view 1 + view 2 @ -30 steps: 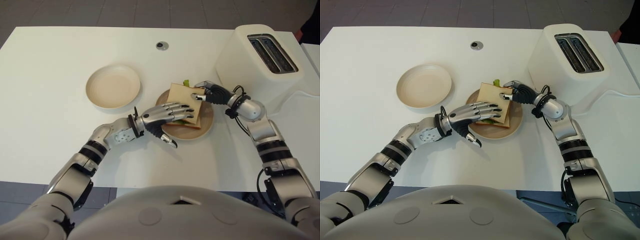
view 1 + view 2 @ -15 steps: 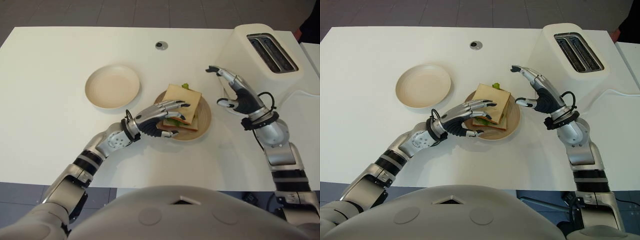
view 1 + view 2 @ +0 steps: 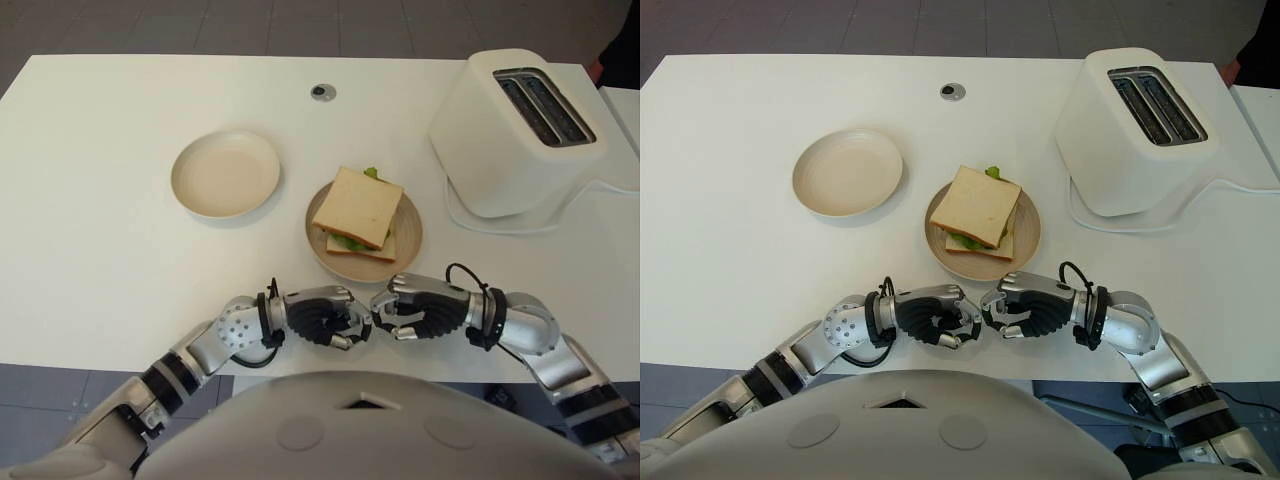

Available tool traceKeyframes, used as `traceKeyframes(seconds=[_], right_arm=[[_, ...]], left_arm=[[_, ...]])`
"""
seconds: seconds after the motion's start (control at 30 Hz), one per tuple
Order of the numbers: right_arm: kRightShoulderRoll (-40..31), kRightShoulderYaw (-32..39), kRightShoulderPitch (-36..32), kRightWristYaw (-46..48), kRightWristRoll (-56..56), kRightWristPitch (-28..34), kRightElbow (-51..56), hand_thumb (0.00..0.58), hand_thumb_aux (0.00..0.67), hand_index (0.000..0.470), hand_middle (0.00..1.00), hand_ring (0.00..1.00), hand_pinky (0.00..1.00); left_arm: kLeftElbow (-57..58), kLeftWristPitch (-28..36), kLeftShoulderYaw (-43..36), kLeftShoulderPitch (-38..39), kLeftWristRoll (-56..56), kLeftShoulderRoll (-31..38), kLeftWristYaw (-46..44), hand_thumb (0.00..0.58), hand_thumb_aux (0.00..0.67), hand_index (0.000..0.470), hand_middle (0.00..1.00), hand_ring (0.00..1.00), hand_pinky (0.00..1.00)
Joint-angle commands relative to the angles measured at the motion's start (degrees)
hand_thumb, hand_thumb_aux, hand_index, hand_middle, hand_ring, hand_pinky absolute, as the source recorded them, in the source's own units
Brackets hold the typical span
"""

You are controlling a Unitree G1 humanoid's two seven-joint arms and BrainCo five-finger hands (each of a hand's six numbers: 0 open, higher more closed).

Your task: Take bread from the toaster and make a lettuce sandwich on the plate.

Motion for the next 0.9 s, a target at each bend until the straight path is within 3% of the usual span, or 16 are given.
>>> traceKeyframes(seconds=[0.03, 0.2, 0.3, 0.4, 0.43, 0.47, 0.5, 0.53, 0.57, 0.67, 0.77, 0.9], right_arm=[[9.0, 1.4, -10.0, -14.5, -16.7, 5.5, 8.7, 0.580, 0.670, 0.470, 1.00, 1.00, 1.00], [15.6, 1.5, -18.7, -36.4, -30.5, 13.9, 19.8, 0.580, 0.670, 0.470, 1.00, 1.00, 1.00], [16.5, 2.1, -18.1, -41.1, -31.7, 14.3, 21.1, 0.580, 0.670, 0.470, 1.00, 1.00, 1.00], [17.6, 1.0, -16.2, -42.3, -25.9, 11.2, 18.7, 0.580, 0.670, 0.470, 1.00, 1.00, 1.00], [18.1, -0.6, -15.9, -42.6, -21.7, 9.2, 16.9, 0.580, 0.670, 0.470, 1.00, 1.00, 1.00], [18.9, -2.8, -15.8, -43.1, -16.5, 7.2, 15.1, 0.580, 0.654, 0.459, 1.00, 1.00, 1.00], [20.1, -5.1, -15.9, -43.3, -11.4, 6.0, 13.6, 0.491, 0.407, 0.286, 0.53, 0.53, 0.53], [21.5, -7.5, -16.4, -44.3, -7.1, 5.4, 12.4, 0.251, 0.166, 0.116, 0.00, 0.00, 0.00], [23.2, -9.8, -17.0, -45.9, -4.4, 5.4, 11.6, 0.000, 0.000, 0.000, 0.00, 0.00, 0.00], [28.7, -14.0, -18.6, -52.8, -2.3, 3.8, 12.0, 0.000, 0.000, 0.000, 0.00, 0.00, 0.00], [33.8, -14.5, -19.9, -57.0, -2.4, 2.2, 17.0, 0.000, 0.000, 0.000, 0.00, 0.00, 0.00], [35.5, -14.5, -18.1, -53.2, 2.3, 2.0, 22.9, 0.000, 0.000, 0.000, 0.00, 0.00, 0.00]], left_arm=[[14.6, 9.8, 4.3, -6.2, 12.0, -3.0, 11.4, 0.580, 0.670, 0.470, 1.00, 1.00, 1.00], [26.2, 12.2, 8.3, -14.3, 18.3, -6.7, 26.4, 0.580, 0.670, 0.470, 1.00, 1.00, 1.00], [29.4, 9.9, 10.0, -16.0, 19.5, -7.6, 32.7, 0.580, 0.670, 0.470, 1.00, 1.00, 1.00], [28.2, 5.1, 12.4, -15.2, 18.0, -7.9, 37.2, 0.580, 0.670, 0.470, 1.00, 1.00, 1.00], [27.3, 2.1, 13.3, -14.7, 16.0, -8.3, 36.8, 0.576, 0.617, 0.433, 0.93, 0.93, 0.93], [26.5, -1.6, 14.0, -14.2, 13.5, -8.7, 36.0, 0.505, 0.428, 0.300, 0.20, 0.20, 0.20], [25.5, -5.3, 14.8, -13.7, 11.2, -9.1, 35.2, 0.075, 0.045, 0.031, 0.00, 0.00, 0.00], [23.9, -9.6, 15.6, -13.1, 8.4, -9.6, 34.7, 0.000, 0.000, 0.000, 0.00, 0.00, 0.00], [21.6, -13.8, 16.5, -12.3, 3.8, -10.5, 33.5, 0.000, 0.000, 0.000, 0.00, 0.00, 0.00], [16.1, -20.6, 19.7, -10.2, -7.6, -13.4, 31.5, 0.000, 0.000, 0.000, 0.00, 0.00, 0.00], [14.1, -17.3, 25.3, -8.7, -15.6, -17.2, 31.7, 0.000, 0.000, 0.000, 0.00, 0.00, 0.00], [18.0, -13.4, 29.0, -6.6, -12.1, -18.3, 31.8, 0.000, 0.000, 0.000, 0.00, 0.00, 0.00]])
